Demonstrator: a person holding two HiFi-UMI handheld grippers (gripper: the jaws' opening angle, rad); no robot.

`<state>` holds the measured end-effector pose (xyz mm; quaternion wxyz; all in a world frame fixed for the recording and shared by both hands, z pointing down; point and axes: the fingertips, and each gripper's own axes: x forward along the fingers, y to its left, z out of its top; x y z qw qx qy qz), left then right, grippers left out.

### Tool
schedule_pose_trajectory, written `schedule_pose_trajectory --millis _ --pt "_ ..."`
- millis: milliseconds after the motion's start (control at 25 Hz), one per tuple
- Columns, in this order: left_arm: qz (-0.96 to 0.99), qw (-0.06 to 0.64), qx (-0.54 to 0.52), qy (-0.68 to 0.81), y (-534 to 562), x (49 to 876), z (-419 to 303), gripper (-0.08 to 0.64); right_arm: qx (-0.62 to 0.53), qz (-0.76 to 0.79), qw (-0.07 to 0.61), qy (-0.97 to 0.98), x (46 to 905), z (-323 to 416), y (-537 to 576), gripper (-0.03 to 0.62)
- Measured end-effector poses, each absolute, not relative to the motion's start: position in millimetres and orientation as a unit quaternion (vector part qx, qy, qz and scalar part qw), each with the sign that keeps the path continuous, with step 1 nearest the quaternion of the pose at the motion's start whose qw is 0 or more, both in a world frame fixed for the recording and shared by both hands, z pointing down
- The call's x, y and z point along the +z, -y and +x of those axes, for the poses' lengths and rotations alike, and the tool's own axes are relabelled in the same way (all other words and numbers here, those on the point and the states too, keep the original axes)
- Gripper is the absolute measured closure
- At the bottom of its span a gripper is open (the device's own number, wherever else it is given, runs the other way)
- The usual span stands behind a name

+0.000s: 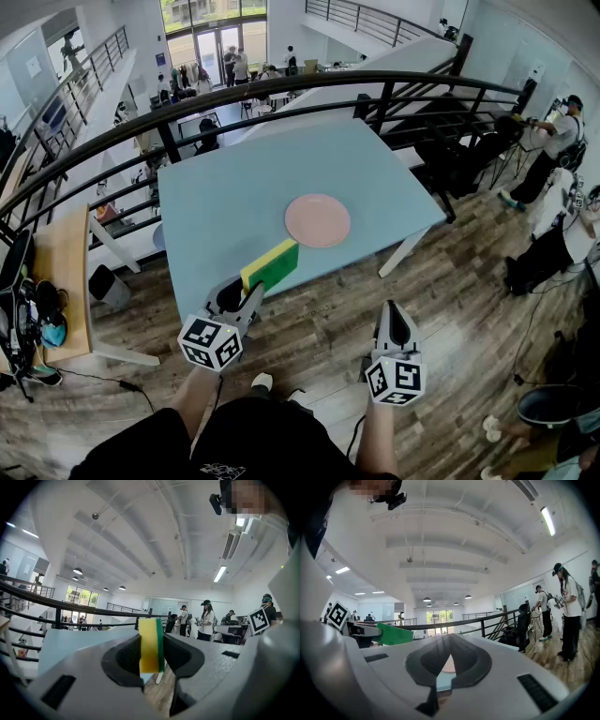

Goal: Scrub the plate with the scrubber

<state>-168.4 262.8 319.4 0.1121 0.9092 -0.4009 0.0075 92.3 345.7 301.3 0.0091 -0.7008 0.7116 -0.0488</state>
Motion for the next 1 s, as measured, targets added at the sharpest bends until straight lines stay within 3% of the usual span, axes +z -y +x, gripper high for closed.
schedule_pose_trajectory --millis 1000 --pt "0.913 0.126 -0.009 0.388 -208.2 319.0 -219.8 0.428 -0.065 -0.696 0.026 -0.714 292.6 36.2 -300.9 0.586"
